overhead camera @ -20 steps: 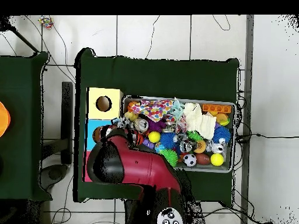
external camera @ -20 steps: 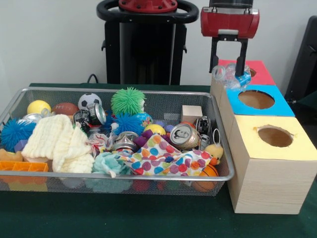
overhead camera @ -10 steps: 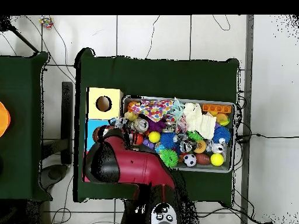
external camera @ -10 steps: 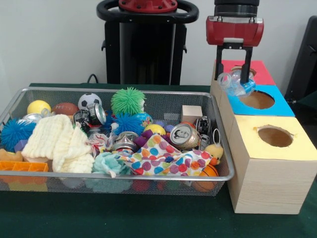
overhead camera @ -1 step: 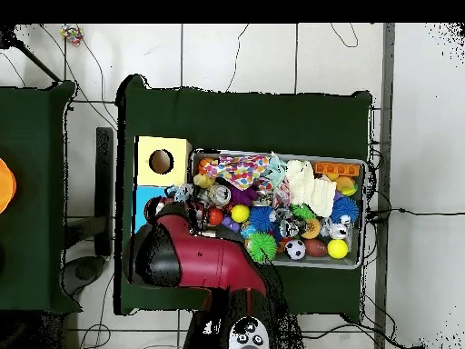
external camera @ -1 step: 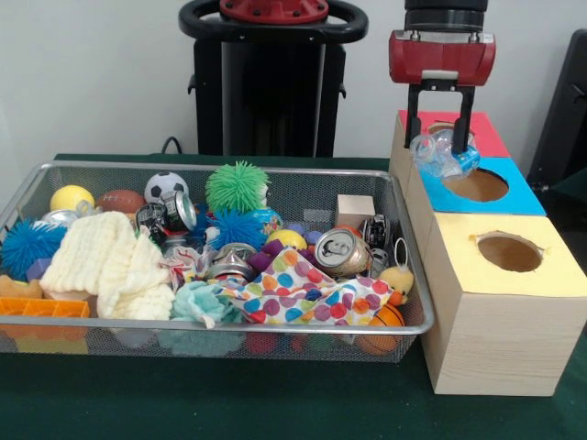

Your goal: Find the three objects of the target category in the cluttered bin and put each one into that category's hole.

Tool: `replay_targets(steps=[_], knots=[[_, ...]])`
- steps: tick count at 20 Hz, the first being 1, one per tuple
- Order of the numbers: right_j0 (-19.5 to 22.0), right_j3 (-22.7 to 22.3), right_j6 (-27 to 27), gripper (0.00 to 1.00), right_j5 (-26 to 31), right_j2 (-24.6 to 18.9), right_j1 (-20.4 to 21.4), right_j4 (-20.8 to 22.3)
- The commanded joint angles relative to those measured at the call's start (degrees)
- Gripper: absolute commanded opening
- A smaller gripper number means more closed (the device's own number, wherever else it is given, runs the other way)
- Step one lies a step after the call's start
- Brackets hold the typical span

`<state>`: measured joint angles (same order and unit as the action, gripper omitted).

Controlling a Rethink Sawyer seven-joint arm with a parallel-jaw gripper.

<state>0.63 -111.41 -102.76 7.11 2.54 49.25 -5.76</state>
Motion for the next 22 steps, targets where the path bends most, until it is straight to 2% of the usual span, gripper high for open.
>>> replay_targets(steps=[1, 9, 22], knots=[[2.9, -1.6, -10.4, 0.0, -6.1, -6.3, -4.6, 0.7], [1.8, -1.8, -11.9, 0.0, -8.8, -6.0, -6.6, -0.6], [-1.0, -4.5, -12.7, 0.0, -6.6, -3.5, -5.3, -2.5]])
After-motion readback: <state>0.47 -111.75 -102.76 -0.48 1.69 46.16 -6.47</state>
